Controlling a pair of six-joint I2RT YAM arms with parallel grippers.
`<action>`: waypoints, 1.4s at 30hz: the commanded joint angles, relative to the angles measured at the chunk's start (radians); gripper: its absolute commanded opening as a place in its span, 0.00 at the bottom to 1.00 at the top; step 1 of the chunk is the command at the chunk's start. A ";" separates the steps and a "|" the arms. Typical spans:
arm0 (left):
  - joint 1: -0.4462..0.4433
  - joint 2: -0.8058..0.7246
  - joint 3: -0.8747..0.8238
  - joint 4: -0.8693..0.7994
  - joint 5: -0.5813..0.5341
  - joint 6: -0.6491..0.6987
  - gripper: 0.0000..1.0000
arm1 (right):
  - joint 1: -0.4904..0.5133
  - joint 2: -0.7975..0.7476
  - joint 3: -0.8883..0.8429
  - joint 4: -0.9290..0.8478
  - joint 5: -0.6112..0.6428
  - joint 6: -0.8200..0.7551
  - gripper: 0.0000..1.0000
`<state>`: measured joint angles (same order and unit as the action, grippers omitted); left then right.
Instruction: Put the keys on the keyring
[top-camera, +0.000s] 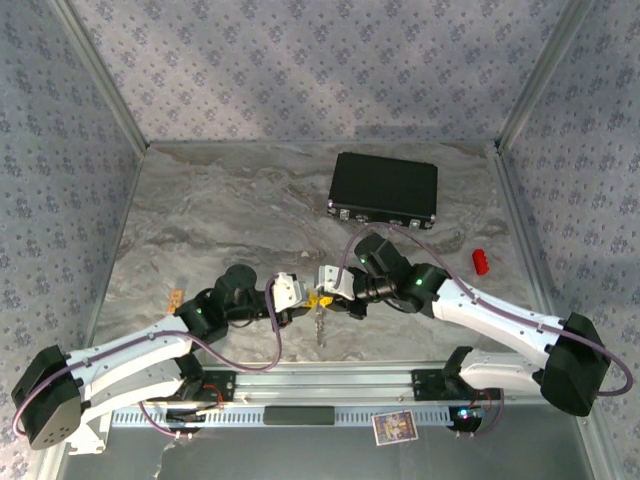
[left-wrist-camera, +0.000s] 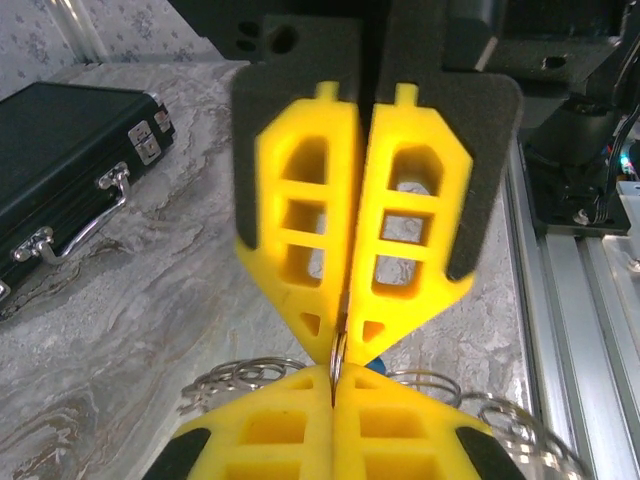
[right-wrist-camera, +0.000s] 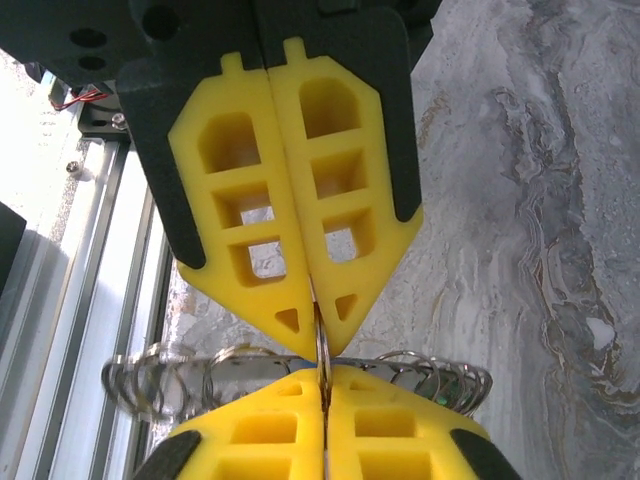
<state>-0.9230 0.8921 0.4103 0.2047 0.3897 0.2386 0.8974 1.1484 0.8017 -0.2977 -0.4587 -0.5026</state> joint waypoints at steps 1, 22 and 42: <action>0.001 -0.008 0.008 0.060 0.019 -0.011 0.00 | -0.014 -0.045 -0.014 0.051 -0.030 0.040 0.16; 0.002 -0.039 -0.150 0.369 0.041 -0.151 0.00 | -0.056 -0.087 -0.175 0.292 -0.113 0.185 0.25; 0.002 -0.069 -0.091 0.173 0.000 -0.079 0.20 | -0.044 -0.053 -0.072 0.107 -0.105 0.077 0.00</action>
<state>-0.9226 0.8444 0.2729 0.4438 0.3996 0.1226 0.8452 1.0874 0.6609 -0.0952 -0.5900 -0.3603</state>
